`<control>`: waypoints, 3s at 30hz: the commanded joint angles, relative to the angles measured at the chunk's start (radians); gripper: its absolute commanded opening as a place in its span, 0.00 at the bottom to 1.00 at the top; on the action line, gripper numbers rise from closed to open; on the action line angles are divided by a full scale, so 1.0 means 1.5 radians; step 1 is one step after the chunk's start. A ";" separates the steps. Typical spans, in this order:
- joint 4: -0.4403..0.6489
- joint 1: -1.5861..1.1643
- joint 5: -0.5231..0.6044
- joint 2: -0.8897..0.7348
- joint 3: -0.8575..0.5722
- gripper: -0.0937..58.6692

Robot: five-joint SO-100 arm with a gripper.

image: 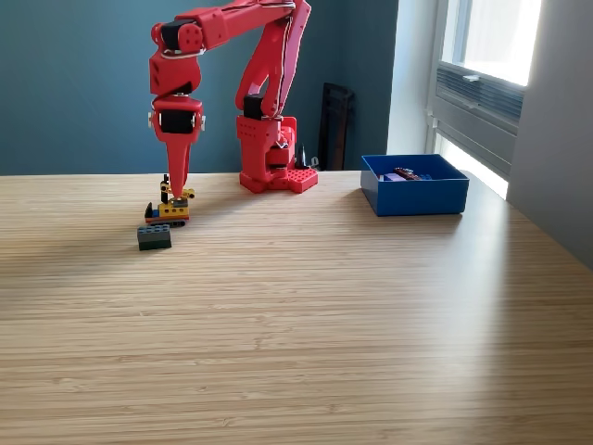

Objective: Grasp a lego block and put it in the bin.

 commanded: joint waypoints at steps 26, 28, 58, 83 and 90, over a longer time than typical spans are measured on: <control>-0.092 0.041 -0.013 -0.181 -0.101 0.21; -0.095 0.042 -0.010 -0.181 -0.098 0.11; 0.329 -0.370 0.463 -0.166 -0.415 0.00; 0.367 -1.060 0.710 -0.177 -0.579 0.00; 0.365 -1.270 0.767 -0.179 -0.595 0.00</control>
